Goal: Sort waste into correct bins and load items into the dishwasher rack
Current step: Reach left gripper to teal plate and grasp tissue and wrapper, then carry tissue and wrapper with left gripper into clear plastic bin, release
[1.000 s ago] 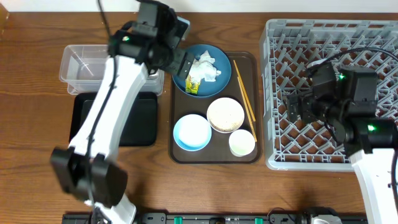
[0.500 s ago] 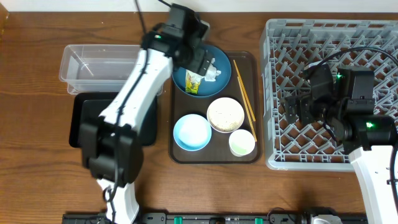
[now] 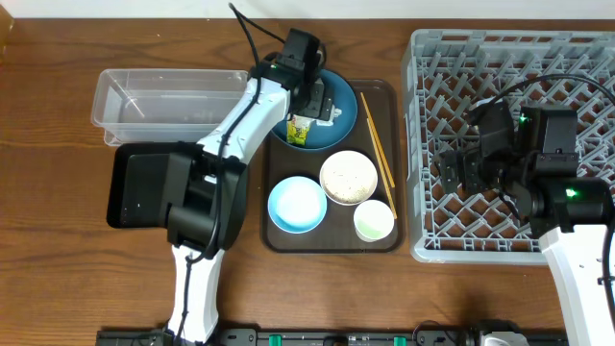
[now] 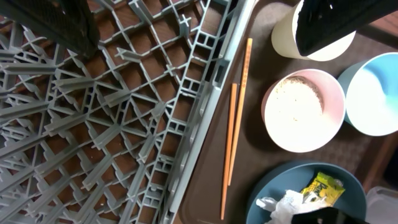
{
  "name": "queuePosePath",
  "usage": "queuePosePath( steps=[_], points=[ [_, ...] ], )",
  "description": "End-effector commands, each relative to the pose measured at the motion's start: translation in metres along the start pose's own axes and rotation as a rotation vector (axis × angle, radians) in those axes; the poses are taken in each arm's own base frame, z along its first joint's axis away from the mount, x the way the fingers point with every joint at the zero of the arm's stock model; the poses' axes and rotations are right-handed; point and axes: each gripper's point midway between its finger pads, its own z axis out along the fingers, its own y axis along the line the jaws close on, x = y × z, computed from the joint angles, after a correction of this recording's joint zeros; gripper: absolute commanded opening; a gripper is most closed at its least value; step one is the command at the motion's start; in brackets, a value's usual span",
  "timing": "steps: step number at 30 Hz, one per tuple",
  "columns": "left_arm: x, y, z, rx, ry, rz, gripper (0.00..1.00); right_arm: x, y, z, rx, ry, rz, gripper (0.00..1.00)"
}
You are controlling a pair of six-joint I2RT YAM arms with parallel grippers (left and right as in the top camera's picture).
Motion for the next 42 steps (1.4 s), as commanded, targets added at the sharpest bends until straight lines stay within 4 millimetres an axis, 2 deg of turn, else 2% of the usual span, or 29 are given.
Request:
queuePosePath(
  steps=[1, 7, 9, 11, 12, 13, 15, 18, 19, 22, 24, 28, 30, 32, 35, 38, 42],
  points=[
    [0.001, 0.004, 0.016, -0.018, 0.006, -0.023, 0.94, -0.005, 0.004, -0.001, -0.016, -0.010, 0.001, 0.99],
    [0.018, 0.007, 0.043, -0.026, 0.061, -0.023, 0.94, -0.006, 0.003, 0.000, -0.016, -0.010, 0.001, 0.99],
    [0.021, 0.008, 0.044, -0.028, 0.071, -0.024, 0.94, -0.006, 0.003, 0.000, -0.015, -0.012, 0.000, 0.99],
    [0.021, 0.008, 0.044, -0.028, 0.070, -0.024, 0.88, -0.006, 0.003, 0.000, -0.015, -0.011, 0.000, 0.99],
    [0.021, 0.008, 0.044, -0.027, 0.070, -0.024, 0.81, -0.006, 0.003, 0.000, -0.016, -0.011, 0.001, 0.99],
    [0.021, 0.008, 0.044, -0.028, 0.070, -0.024, 0.70, -0.006, 0.003, 0.000, -0.016, -0.009, 0.001, 0.99],
    [0.022, 0.008, 0.044, -0.028, 0.075, -0.024, 0.35, -0.006, 0.003, 0.000, -0.015, -0.011, 0.000, 0.99],
    [0.020, 0.008, 0.041, -0.028, 0.070, -0.024, 0.14, -0.007, 0.003, 0.000, -0.015, -0.014, 0.000, 0.99],
    [0.018, 0.007, 0.038, -0.026, 0.063, -0.024, 0.11, -0.007, 0.003, 0.000, -0.015, -0.013, 0.000, 0.99],
    [0.005, 0.005, 0.020, -0.019, 0.021, -0.023, 0.06, -0.006, 0.003, 0.000, -0.015, -0.012, 0.000, 0.99],
    [-0.011, 0.003, -0.002, -0.012, -0.033, -0.025, 0.06, -0.006, 0.003, 0.000, -0.015, -0.012, 0.000, 0.99],
    [-0.048, 0.008, -0.066, 0.000, -0.176, -0.040, 0.06, -0.006, 0.003, 0.000, -0.015, -0.011, 0.000, 0.99],
    [-0.063, 0.020, -0.101, -0.015, -0.247, -0.060, 0.06, -0.006, 0.003, 0.000, -0.016, -0.011, 0.000, 0.99],
    [-0.072, 0.041, -0.132, -0.064, -0.303, -0.091, 0.06, -0.006, 0.003, 0.000, -0.016, -0.011, 0.001, 0.99],
    [-0.073, 0.082, -0.161, -0.164, -0.336, -0.148, 0.06, -0.006, 0.003, 0.000, -0.016, -0.011, 0.001, 0.99],
    [-0.064, 0.122, -0.168, -0.239, -0.313, -0.208, 0.06, -0.006, 0.003, 0.000, -0.016, -0.011, 0.001, 0.99],
    [-0.044, 0.168, -0.154, -0.286, -0.255, -0.329, 0.06, -0.006, 0.003, 0.000, -0.016, -0.011, 0.001, 0.99]
  ],
)
